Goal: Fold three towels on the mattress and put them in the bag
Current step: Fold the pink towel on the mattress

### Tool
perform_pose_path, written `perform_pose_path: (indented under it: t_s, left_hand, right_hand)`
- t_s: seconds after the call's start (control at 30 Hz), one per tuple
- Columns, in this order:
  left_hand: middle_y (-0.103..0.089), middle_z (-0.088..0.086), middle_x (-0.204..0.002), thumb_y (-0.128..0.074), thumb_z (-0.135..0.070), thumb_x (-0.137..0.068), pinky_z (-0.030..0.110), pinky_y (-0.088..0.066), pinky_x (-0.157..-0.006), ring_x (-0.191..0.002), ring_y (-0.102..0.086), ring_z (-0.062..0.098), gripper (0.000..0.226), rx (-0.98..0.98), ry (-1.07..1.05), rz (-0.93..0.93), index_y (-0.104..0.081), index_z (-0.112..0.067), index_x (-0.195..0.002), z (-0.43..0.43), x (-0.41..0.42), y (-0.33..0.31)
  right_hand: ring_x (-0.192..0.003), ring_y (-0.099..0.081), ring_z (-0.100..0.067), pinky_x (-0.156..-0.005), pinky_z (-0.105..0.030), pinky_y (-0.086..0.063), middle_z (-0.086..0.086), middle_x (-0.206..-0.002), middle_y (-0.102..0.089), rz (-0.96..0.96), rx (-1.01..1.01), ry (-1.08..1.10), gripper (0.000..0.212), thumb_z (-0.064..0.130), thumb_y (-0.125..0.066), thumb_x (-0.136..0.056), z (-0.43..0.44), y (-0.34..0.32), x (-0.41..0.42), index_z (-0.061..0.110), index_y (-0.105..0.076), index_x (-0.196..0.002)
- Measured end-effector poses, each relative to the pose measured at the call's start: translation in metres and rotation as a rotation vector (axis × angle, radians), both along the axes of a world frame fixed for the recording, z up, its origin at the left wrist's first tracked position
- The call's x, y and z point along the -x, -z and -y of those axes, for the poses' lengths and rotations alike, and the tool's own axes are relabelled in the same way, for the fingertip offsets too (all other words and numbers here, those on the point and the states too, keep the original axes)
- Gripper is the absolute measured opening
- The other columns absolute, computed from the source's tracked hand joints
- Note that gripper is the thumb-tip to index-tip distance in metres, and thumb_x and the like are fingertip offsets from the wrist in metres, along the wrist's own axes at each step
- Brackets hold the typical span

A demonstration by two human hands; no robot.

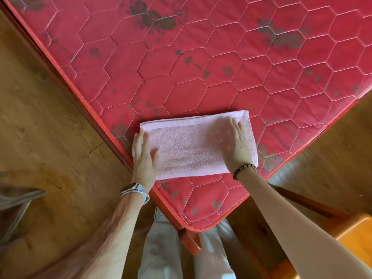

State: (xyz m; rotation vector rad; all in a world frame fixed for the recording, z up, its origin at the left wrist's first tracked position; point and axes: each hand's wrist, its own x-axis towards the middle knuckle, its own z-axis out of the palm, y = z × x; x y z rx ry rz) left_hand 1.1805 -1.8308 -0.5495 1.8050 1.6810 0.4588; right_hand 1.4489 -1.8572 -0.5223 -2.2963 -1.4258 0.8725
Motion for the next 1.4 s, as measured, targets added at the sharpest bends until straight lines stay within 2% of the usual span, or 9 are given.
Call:
perform_pose_path:
  t_s: [0.23,0.33,0.43,0.63,0.8,0.93,1.1,1.2,1.4]
  left_hand:
    - [-0.044,0.014,-0.139,-0.065,-0.01,-0.094,0.025,-0.048,-0.103,-0.125,-0.052,0.022,0.051,0.211,-0.323,0.241,-0.044,-0.005,-0.141,0.007,0.003,-0.019]
    - [-0.053,0.01,-0.13,-0.067,-0.021,-0.094,0.029,-0.047,-0.096,-0.117,-0.054,0.02,0.06,0.338,-0.453,0.318,-0.037,-0.005,-0.144,0.005,0.001,-0.025]
    - [-0.058,0.005,-0.116,-0.071,-0.023,-0.092,0.027,-0.042,-0.086,-0.108,-0.057,0.02,0.063,0.445,-0.508,0.339,-0.039,-0.005,-0.144,0.003,0.002,-0.028]
    - [-0.067,-0.01,-0.101,-0.076,-0.025,-0.087,0.022,-0.049,-0.077,-0.095,-0.065,0.006,0.032,0.5,-0.383,0.436,-0.061,-0.018,-0.114,-0.003,0.001,-0.047]
    - [-0.068,-0.013,-0.102,-0.073,-0.019,-0.089,0.009,-0.047,-0.073,-0.087,-0.062,-0.009,0.037,0.449,-0.208,0.507,-0.059,-0.029,-0.121,-0.005,-0.022,-0.075]
    - [-0.07,-0.013,-0.107,-0.07,-0.003,-0.088,0.014,-0.048,-0.085,-0.095,-0.065,-0.008,0.048,0.497,-0.093,0.611,-0.056,-0.038,-0.118,-0.003,-0.049,-0.087]
    - [-0.068,0.007,-0.111,-0.062,0.004,-0.091,0.019,-0.051,-0.09,-0.1,-0.067,0.012,0.059,0.609,0.02,0.69,-0.048,-0.028,-0.138,-0.003,-0.077,-0.089]
    - [-0.063,0.007,-0.12,-0.052,0.006,-0.094,0.012,-0.046,-0.089,-0.108,-0.061,0.017,0.048,0.457,-0.014,0.515,-0.057,-0.014,-0.138,-0.002,-0.095,-0.082]
    - [-0.049,0.0,-0.113,-0.056,0.008,-0.089,0.047,-0.048,-0.095,-0.104,-0.051,0.026,0.046,0.079,-0.024,0.293,-0.063,-0.015,-0.129,0.002,-0.117,-0.051]
  right_hand:
    - [-0.132,-0.041,-0.011,-0.11,-0.03,-0.038,-0.001,-0.148,-0.039,-0.527,-0.036,0.087,0.056,0.015,-0.049,-0.099,0.008,-0.027,0.094,0.019,-0.028,-0.151]
    - [-0.12,-0.048,-0.01,-0.094,-0.02,-0.045,-0.005,-0.142,-0.043,-0.565,0.031,0.066,0.056,0.018,-0.049,-0.099,0.006,-0.026,0.122,0.021,-0.027,-0.152]
    - [-0.119,-0.052,-0.018,-0.1,-0.039,-0.047,-0.008,-0.141,-0.045,-0.547,0.065,0.046,0.057,0.022,-0.051,-0.097,0.003,-0.016,0.137,0.019,-0.03,-0.15]
    - [-0.116,-0.052,-0.02,-0.099,-0.047,-0.047,-0.006,-0.137,-0.045,-0.547,0.121,0.046,0.059,0.03,-0.053,-0.097,-0.007,-0.01,0.134,0.023,-0.029,-0.151]
    - [-0.124,-0.052,-0.015,-0.102,-0.043,-0.047,0.007,-0.139,-0.049,-0.732,0.158,0.147,0.071,0.068,-0.051,-0.079,-0.021,-0.025,0.124,0.046,-0.033,-0.144]
    - [-0.106,-0.064,-0.014,-0.096,-0.036,-0.05,0.002,-0.112,-0.067,-0.841,0.154,0.126,0.044,0.04,-0.065,-0.087,-0.032,-0.039,0.101,0.033,-0.053,-0.128]
    - [-0.064,-0.061,0.0,-0.059,-0.015,-0.05,0.0,-0.083,-0.063,-0.764,0.151,0.111,0.011,0.015,-0.057,-0.096,-0.033,-0.051,0.048,0.017,-0.054,-0.107]
    - [-0.049,-0.049,-0.007,-0.046,-0.022,-0.041,-0.003,-0.07,-0.048,-0.596,0.175,0.13,0.015,0.014,-0.055,-0.095,-0.024,-0.044,0.022,0.018,-0.044,-0.086]
    - [-0.059,-0.034,-0.01,-0.046,-0.012,-0.033,0.0,-0.07,-0.035,-0.562,0.133,0.151,0.021,0.013,-0.058,-0.095,-0.017,-0.036,-0.003,0.009,-0.039,-0.087]
